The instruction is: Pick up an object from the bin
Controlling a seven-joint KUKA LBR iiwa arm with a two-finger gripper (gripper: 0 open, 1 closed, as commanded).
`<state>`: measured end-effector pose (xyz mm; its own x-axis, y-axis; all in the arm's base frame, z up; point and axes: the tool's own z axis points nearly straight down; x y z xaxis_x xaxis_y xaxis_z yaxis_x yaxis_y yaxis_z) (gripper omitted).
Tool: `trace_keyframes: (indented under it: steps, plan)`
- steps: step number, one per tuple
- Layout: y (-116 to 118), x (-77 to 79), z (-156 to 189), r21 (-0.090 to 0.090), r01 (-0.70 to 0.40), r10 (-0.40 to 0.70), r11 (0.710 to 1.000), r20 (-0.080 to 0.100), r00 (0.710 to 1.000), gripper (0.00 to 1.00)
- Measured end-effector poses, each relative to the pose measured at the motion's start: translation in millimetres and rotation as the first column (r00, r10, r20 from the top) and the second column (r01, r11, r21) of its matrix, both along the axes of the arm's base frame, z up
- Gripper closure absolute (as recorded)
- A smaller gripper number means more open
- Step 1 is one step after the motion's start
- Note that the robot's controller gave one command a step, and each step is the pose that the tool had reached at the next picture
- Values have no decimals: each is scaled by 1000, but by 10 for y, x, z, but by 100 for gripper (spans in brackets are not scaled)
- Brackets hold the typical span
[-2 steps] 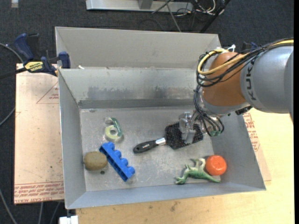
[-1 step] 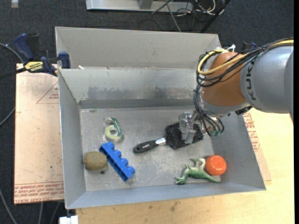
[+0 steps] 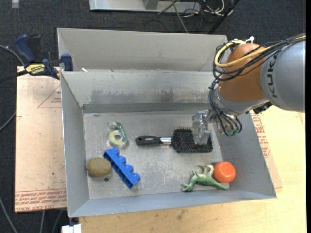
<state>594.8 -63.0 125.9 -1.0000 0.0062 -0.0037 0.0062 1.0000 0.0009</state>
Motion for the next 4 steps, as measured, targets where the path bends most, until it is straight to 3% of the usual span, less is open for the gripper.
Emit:
trace_keyframes:
  steps: [1,2,3,4]
  plan:
    - [-258,25,-526,0,15,-15,1000,3,1000,0]
    - [-263,28,-529,2,15,-15,1000,3,1000,0]
    - [37,-47,-352,-2,36,-36,999,0,999,0]
    - [198,-244,-426,1,30,-30,1000,10,1000,0]
